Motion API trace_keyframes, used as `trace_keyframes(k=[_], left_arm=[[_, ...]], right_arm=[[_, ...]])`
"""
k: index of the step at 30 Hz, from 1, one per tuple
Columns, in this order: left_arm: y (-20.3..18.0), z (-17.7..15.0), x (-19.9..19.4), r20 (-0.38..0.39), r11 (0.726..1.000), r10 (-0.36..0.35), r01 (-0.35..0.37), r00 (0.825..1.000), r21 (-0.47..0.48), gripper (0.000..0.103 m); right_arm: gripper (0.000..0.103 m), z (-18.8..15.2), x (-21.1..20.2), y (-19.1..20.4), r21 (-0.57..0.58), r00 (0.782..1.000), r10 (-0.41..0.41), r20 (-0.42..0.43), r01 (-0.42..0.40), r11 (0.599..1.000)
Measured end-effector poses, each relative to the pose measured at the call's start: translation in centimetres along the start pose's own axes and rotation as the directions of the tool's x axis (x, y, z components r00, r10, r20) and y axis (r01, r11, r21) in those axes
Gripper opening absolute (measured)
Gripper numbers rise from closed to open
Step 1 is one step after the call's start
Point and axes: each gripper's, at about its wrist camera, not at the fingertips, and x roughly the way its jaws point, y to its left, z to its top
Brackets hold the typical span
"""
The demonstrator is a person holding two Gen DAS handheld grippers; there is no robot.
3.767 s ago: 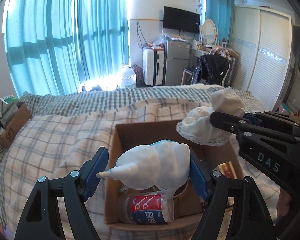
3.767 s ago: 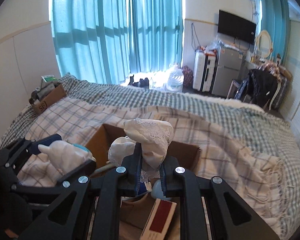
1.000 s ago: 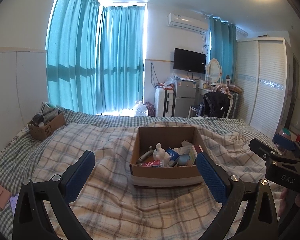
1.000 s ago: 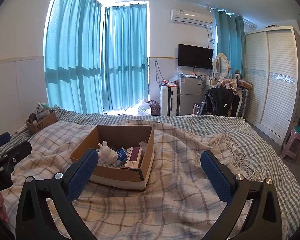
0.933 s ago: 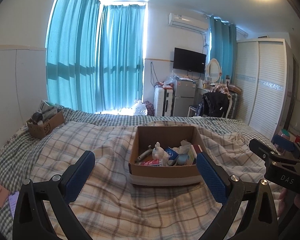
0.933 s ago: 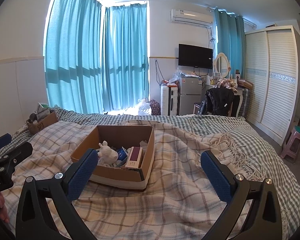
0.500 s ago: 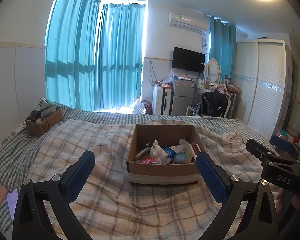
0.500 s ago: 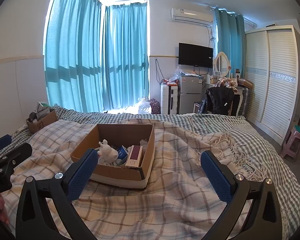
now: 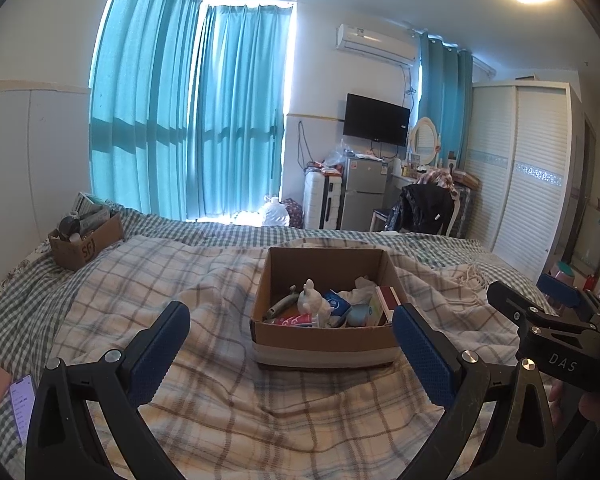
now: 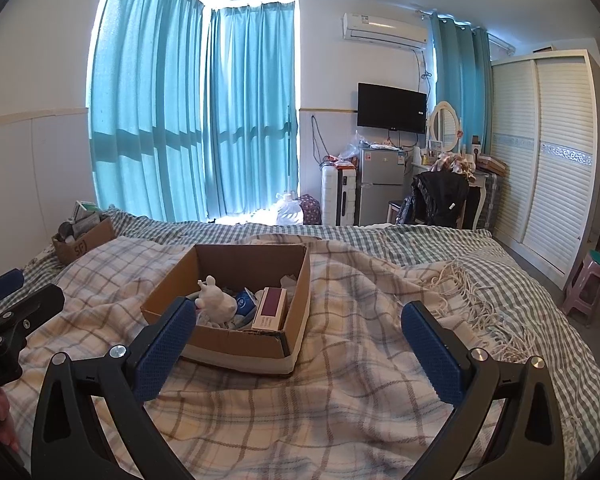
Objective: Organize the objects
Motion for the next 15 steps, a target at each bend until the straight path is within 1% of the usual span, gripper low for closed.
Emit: trace_keyframes(k=[4, 15], left_arm=[[-0.01, 0.05, -0.24, 0.014, 1.000, -0.003, 0.003, 1.000, 0.003, 0.103], [-0.07, 0.18, -0.33, 0.011, 1.000, 0.001, -0.002, 1.000, 0.008, 0.103]], right_arm=[[0.103, 0.02, 0.02, 0.01, -0.001, 1.000, 0.000, 0.000, 0.000, 1.000], [0.103, -0.14, 0.18, 0.24, 0.000, 1.000, 0.000, -0.003, 0.000, 1.000]])
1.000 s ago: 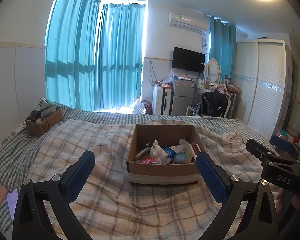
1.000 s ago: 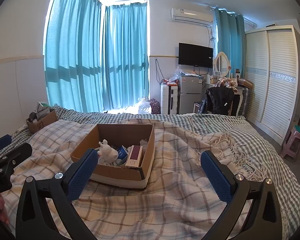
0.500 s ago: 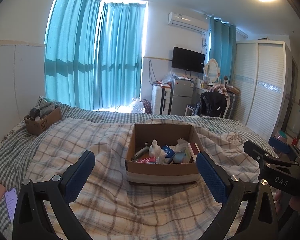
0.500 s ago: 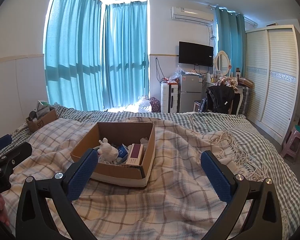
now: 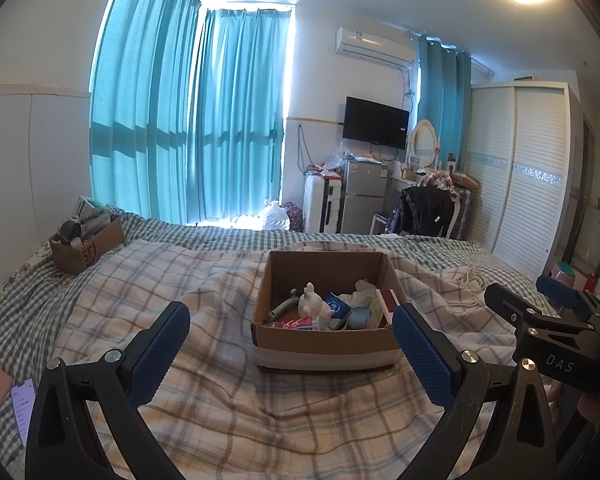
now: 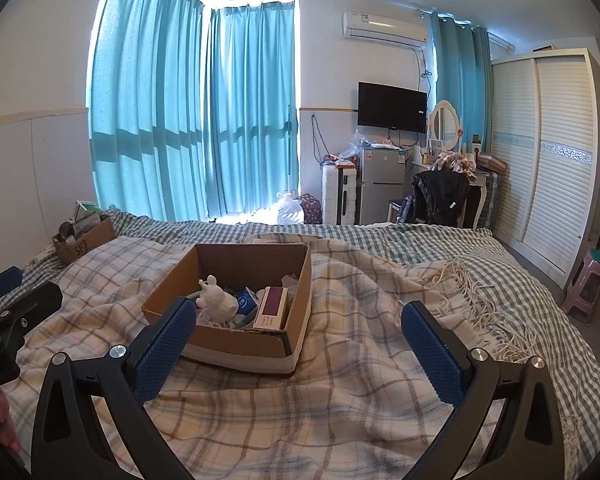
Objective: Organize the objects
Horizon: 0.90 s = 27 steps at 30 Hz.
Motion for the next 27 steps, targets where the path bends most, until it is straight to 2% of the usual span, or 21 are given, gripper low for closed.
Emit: trace_keyframes(k=[27], left_arm=[[0.06, 0.06, 0.12, 0.002, 0.999, 0.046, -0.046, 0.999, 0.008, 0.103]], right_arm=[[0.103, 0.06, 0.30, 0.45, -0.010, 1.000, -0.001, -0.015, 0.001, 1.000]])
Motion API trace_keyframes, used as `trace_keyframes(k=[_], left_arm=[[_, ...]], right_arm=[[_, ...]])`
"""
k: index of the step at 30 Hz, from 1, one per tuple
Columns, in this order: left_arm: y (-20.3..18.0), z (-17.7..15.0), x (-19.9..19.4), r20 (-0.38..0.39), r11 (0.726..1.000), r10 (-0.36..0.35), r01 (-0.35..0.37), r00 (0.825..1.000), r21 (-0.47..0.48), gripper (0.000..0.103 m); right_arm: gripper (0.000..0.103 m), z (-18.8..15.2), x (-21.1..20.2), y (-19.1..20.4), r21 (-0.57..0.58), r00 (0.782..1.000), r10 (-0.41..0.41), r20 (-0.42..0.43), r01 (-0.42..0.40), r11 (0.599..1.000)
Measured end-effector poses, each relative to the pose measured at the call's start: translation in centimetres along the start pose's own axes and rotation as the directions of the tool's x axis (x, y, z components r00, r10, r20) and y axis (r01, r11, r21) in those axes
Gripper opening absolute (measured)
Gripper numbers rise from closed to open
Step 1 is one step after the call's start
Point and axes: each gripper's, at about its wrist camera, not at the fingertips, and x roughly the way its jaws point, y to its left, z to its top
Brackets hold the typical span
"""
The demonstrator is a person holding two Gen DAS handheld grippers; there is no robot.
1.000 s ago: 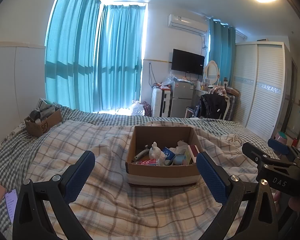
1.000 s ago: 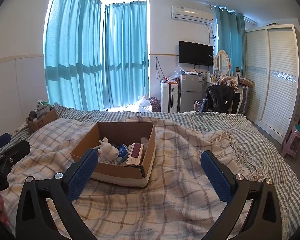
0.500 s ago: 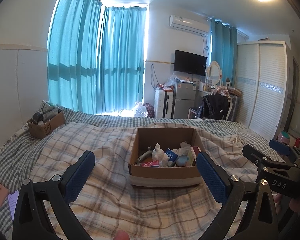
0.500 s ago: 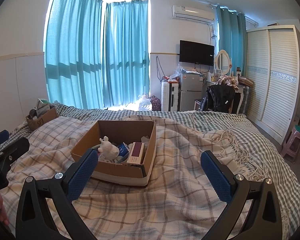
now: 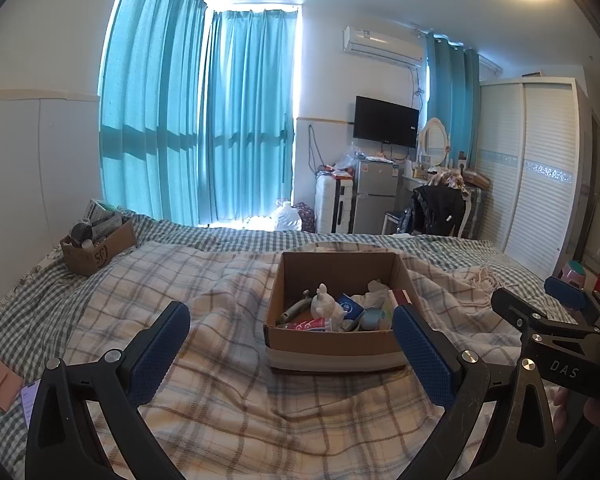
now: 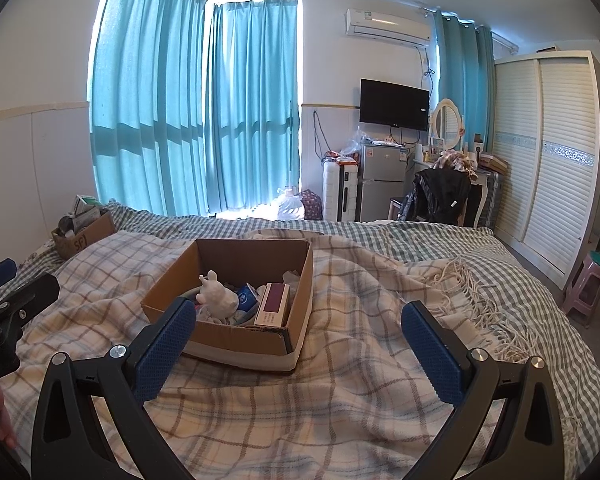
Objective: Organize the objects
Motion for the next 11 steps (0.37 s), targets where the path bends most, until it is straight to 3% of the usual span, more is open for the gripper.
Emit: trace_keyframes(k=[11], left_arm=[[-0.44, -0.46, 0.21, 0.002, 1.000, 0.002, -0.002, 1.000, 0.023, 0.103]], right_arm=[[0.103, -0.42, 0.44, 0.13, -0.006, 1.000, -0.001, -0.019, 0.001, 1.000]])
